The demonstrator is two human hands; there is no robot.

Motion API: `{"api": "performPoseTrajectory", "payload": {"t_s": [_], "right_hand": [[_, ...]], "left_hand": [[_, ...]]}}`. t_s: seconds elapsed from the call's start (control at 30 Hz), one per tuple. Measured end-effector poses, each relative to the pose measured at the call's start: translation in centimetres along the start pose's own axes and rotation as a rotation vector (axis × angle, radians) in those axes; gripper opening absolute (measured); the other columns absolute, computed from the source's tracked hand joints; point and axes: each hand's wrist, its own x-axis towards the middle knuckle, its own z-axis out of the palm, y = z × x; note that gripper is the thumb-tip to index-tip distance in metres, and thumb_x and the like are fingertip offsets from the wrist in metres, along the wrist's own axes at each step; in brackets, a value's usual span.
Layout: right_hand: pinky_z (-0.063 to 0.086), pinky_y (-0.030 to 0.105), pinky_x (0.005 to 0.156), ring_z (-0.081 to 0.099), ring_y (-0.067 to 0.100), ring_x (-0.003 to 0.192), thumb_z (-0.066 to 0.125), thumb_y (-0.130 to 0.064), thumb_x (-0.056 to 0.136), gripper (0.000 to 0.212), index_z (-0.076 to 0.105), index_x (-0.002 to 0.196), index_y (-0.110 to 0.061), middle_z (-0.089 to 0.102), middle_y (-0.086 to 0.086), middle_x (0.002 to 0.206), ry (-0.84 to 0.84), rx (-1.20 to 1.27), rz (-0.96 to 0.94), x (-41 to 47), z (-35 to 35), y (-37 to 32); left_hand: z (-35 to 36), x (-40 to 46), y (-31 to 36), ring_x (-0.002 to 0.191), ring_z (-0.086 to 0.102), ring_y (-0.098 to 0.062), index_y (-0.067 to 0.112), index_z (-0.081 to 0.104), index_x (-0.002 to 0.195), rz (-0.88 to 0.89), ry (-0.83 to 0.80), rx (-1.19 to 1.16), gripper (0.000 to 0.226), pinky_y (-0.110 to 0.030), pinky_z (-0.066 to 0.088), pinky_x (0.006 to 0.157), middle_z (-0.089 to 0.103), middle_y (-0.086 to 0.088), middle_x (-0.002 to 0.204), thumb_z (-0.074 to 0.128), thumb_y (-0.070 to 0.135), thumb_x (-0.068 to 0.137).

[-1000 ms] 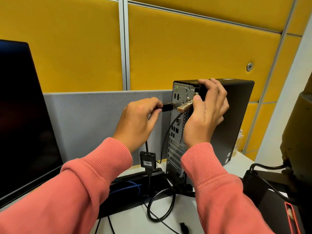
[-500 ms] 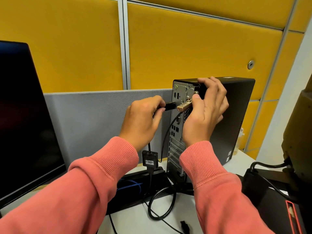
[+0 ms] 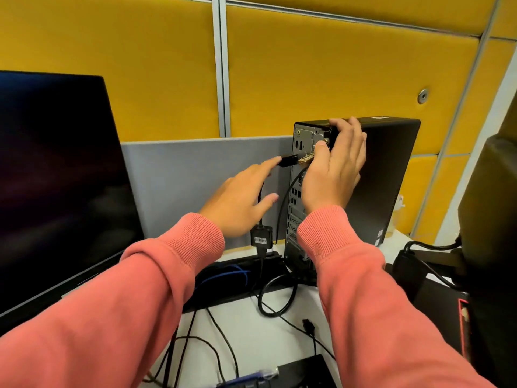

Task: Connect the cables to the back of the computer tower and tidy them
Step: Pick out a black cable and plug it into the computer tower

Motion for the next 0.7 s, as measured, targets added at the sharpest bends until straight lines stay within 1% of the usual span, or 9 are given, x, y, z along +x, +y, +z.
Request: {"api": "performPoseTrajectory", "payload": {"t_s": [0.07, 0.1, 0.23, 0.3, 0.37, 0.43, 0.57, 0.63, 0.7], "right_hand": [[0.02, 0.056, 0.118, 0.007, 0.016, 0.155, 0.043, -0.026, 0.098, 0.042, 0.044, 0.139, -0.036, 0.017, -0.012, 0.166, -0.064, -0.025, 0.043, -0.2, -0.7, -0.6], [0.019, 0.056, 0.117, 0.005, 0.015, 0.155, 0.043, -0.026, 0.098, 0.045, 0.041, 0.142, -0.037, 0.013, -0.013, 0.167, -0.096, -0.03, 0.063, -0.6, -1.1, -1.1], [0.015, 0.055, 0.118, 0.007, 0.014, 0.155, 0.044, -0.031, 0.1, 0.059, 0.023, 0.155, -0.04, 0.007, -0.013, 0.168, -0.19, 0.035, 0.115, -3.5, -2.6, -2.3], [0.025, 0.049, 0.116, 0.024, 0.018, 0.148, 0.049, -0.028, 0.098, 0.061, 0.025, 0.153, -0.04, 0.018, -0.011, 0.164, -0.244, 0.066, 0.157, -6.5, -3.7, -1.4], [0.039, 0.043, 0.108, 0.043, 0.019, 0.131, 0.055, -0.023, 0.095, 0.056, 0.037, 0.145, -0.038, 0.032, -0.009, 0.15, -0.365, 0.022, 0.197, -9.8, -5.2, 0.4], [0.047, 0.045, 0.102, 0.051, 0.021, 0.119, 0.059, -0.021, 0.091, 0.047, 0.046, 0.134, -0.036, 0.038, -0.007, 0.135, -0.559, -0.137, 0.247, -12.5, -6.7, 2.5], [0.046, 0.046, 0.101, 0.051, 0.025, 0.118, 0.063, -0.026, 0.088, 0.023, 0.06, 0.11, -0.03, 0.046, -0.001, 0.122, -0.915, -0.501, 0.303, -15.5, -10.0, 5.4], [0.046, 0.043, 0.098, 0.051, 0.023, 0.114, 0.068, -0.031, 0.085, 0.01, 0.062, 0.093, -0.031, 0.047, -0.002, 0.115, -0.992, -0.637, 0.283, -16.0, -11.2, 5.8], [0.049, 0.042, 0.095, 0.055, 0.021, 0.105, 0.07, -0.032, 0.081, 0.009, 0.062, 0.08, -0.028, 0.054, -0.004, 0.108, -1.038, -0.674, 0.31, -16.2, -11.9, 6.0]], "left_hand": [[-0.2, -1.8, 0.0, 0.133, 0.051, -0.023, 0.048, 0.002, 0.158, -0.042, -0.081, 0.036, 0.079, -0.051, 0.043, 0.111, 0.042, 0.004, 0.154, 0.056, 0.036, 0.102], [-0.2, -2.8, 0.2, 0.129, 0.053, -0.024, 0.048, 0.0, 0.158, -0.06, -0.104, 0.05, 0.081, -0.05, 0.045, 0.108, 0.043, 0.004, 0.151, 0.057, 0.036, 0.102], [-0.1, -5.8, 0.6, 0.125, 0.052, -0.022, 0.044, 0.01, 0.16, -0.097, -0.239, 0.1, 0.075, -0.046, 0.046, 0.106, 0.044, 0.005, 0.141, 0.057, 0.038, 0.102], [0.3, -7.6, 0.7, 0.123, 0.052, -0.022, 0.042, 0.022, 0.158, -0.115, -0.282, 0.113, 0.066, -0.045, 0.046, 0.106, 0.046, 0.006, 0.135, 0.057, 0.038, 0.101], [1.0, -9.7, 0.6, 0.125, 0.051, -0.021, 0.038, 0.037, 0.152, -0.131, -0.343, 0.104, 0.055, -0.045, 0.044, 0.107, 0.048, 0.006, 0.134, 0.057, 0.037, 0.101], [2.2, -11.9, 0.4, 0.13, 0.048, -0.02, 0.035, 0.045, 0.148, -0.146, -0.425, 0.104, 0.049, -0.043, 0.04, 0.111, 0.05, 0.005, 0.138, 0.058, 0.035, 0.101], [5.0, -15.6, 0.5, 0.14, 0.04, -0.017, 0.034, 0.043, 0.15, -0.185, -0.491, 0.076, 0.05, -0.047, 0.034, 0.117, 0.044, 0.008, 0.149, 0.055, 0.038, 0.102], [6.6, -17.0, 0.8, 0.142, 0.038, -0.018, 0.035, 0.042, 0.151, -0.198, -0.508, 0.052, 0.052, -0.048, 0.032, 0.118, 0.04, 0.009, 0.153, 0.055, 0.038, 0.101], [7.7, -17.9, 1.0, 0.148, 0.031, -0.018, 0.036, 0.038, 0.154, -0.212, -0.541, 0.076, 0.055, -0.046, 0.026, 0.122, 0.033, 0.009, 0.161, 0.054, 0.039, 0.102]]}}
